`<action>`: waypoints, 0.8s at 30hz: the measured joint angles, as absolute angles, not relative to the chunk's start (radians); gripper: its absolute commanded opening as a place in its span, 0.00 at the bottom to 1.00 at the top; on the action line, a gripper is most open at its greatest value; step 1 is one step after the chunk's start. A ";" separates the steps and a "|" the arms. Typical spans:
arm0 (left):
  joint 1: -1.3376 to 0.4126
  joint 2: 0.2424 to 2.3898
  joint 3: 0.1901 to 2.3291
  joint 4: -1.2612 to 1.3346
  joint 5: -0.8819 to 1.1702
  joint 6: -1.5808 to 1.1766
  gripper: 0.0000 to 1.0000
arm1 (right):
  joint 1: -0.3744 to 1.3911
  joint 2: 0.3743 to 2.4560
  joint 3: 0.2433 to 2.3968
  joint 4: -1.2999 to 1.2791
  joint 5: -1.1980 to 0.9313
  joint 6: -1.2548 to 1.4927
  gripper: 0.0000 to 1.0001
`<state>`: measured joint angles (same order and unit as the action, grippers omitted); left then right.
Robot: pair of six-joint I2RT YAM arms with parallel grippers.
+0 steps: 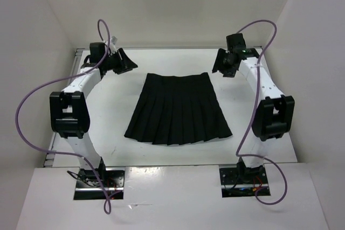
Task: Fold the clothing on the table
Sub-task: Fold the skirt
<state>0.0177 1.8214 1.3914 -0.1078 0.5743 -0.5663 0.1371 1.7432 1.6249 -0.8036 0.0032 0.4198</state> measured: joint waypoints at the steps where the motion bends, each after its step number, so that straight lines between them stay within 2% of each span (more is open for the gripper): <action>1: 0.023 1.850 1.422 -0.108 0.577 -0.544 0.53 | 0.134 1.779 1.644 -0.801 -0.001 0.397 0.62; 9: 0.025 2.069 1.507 -0.109 0.637 -0.393 0.61 | 0.110 2.039 1.678 -0.797 -0.051 0.279 0.62; 24: -0.037 2.221 1.564 -0.097 0.653 -0.345 0.61 | 0.098 2.050 1.679 -0.792 -0.090 0.251 0.62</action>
<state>-0.0372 2.2208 1.5639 -0.0975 0.6529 -0.3447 0.0978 2.0502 1.6787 -0.7921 -0.0902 0.2512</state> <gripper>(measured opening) 0.605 0.620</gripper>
